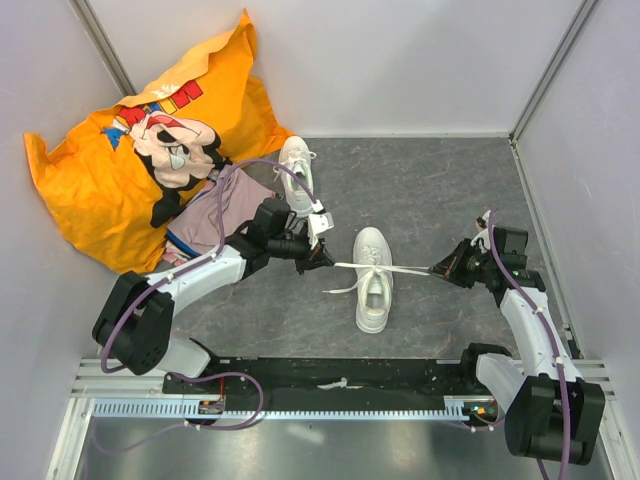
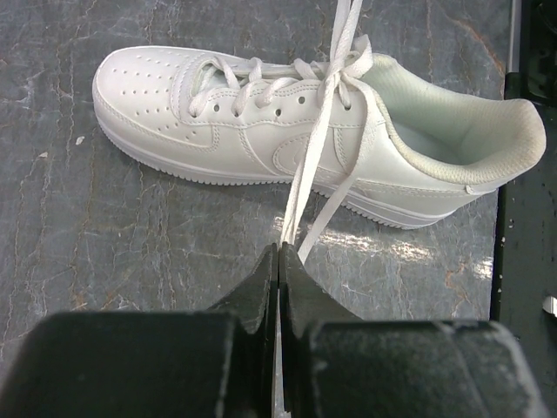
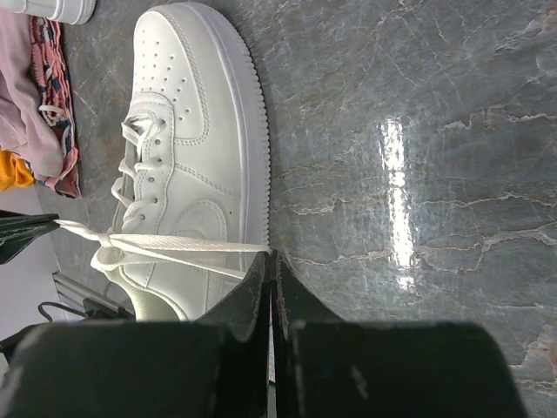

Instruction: Tie the shoes

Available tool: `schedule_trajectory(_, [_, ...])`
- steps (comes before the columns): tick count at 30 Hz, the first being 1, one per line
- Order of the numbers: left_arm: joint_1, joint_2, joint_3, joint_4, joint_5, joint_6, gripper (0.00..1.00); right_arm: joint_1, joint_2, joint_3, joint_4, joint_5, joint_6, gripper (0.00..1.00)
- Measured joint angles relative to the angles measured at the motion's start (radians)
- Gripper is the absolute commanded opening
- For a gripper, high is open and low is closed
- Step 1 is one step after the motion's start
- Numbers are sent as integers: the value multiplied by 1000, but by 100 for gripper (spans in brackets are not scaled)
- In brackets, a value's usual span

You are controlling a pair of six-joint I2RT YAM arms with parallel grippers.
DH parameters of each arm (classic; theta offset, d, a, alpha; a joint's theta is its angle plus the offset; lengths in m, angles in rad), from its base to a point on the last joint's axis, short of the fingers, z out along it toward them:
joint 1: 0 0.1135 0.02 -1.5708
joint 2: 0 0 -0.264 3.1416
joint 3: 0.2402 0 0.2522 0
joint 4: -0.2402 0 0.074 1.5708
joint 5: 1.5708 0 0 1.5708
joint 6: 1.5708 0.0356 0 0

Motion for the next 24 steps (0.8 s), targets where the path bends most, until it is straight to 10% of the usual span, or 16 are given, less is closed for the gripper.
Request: schedule_trajectory(24, [2,34,79,-53,60,14,2,0,-9,0,0,-159,-71,0])
